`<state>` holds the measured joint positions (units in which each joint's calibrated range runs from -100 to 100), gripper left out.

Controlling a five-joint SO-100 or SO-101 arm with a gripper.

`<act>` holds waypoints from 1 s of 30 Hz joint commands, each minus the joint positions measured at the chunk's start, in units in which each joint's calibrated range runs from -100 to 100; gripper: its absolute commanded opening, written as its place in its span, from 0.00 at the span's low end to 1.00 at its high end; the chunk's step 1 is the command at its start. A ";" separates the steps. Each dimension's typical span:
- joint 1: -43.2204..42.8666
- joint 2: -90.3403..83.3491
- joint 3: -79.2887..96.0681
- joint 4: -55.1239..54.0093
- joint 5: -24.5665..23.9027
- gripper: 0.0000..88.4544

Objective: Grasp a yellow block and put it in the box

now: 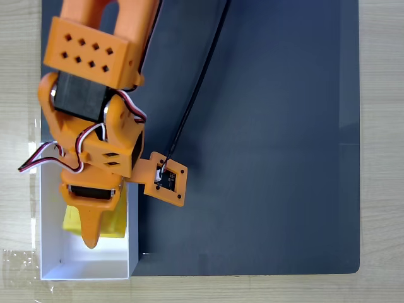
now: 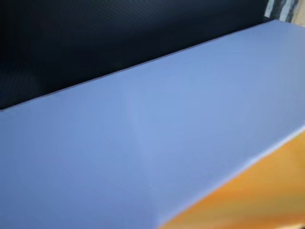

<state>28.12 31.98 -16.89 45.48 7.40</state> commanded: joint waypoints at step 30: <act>-7.49 -58.51 16.03 22.93 -9.18 0.01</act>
<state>22.00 -17.40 -6.87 68.15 -1.37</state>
